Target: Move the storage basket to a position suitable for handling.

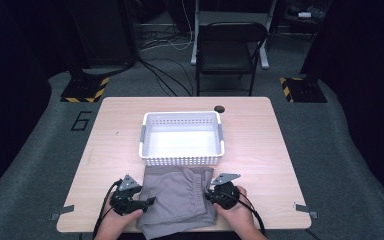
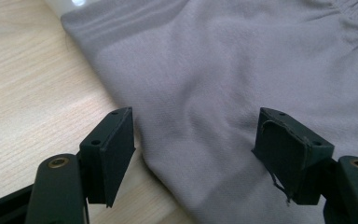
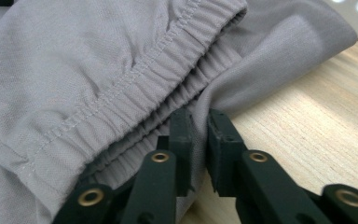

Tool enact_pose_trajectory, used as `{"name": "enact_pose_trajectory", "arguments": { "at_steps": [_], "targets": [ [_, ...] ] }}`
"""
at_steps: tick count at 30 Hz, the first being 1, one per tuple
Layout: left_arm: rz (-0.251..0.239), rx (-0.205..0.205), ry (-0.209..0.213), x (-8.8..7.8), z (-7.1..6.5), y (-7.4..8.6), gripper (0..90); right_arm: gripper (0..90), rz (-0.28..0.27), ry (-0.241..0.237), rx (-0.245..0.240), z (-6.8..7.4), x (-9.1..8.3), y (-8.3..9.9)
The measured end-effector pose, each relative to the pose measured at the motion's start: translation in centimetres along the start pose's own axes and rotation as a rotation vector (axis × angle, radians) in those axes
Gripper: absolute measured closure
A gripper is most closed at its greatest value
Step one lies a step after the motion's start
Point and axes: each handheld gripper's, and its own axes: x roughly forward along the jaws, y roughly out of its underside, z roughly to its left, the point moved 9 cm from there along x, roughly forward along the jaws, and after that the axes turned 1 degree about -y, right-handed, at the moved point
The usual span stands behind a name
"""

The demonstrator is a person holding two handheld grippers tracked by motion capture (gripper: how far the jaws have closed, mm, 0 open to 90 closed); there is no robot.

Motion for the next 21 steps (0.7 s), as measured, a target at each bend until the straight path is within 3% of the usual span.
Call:
{"name": "enact_pose_trajectory", "arguments": {
  "at_steps": [6,12,15,16,17,21],
  "targets": [
    [0.01,0.0,0.002,0.3,-0.4,0.0,26.6,82.9,0.004,0.005,0.003,0.0,0.0,-0.1],
    [0.05,0.007,-0.036,0.4,0.2,0.4,24.8,82.4,0.011,-0.001,0.006,0.0,0.0,0.0],
    [0.051,-0.036,-0.046,0.6,0.3,0.5,24.8,82.2,0.004,0.001,0.002,0.0,0.0,0.0],
    [0.061,-0.01,-0.052,0.5,0.6,0.5,24.9,82.2,0.007,0.001,0.001,0.0,0.0,0.0],
    [0.052,-0.027,-0.053,0.5,0.6,0.5,25.2,82.2,0.005,-0.001,0.001,0.0,0.0,0.0],
    [0.044,-0.019,-0.056,0.6,0.2,0.5,27.5,82.0,0.003,0.0,0.004,0.0,0.0,0.0]
  ]
}}
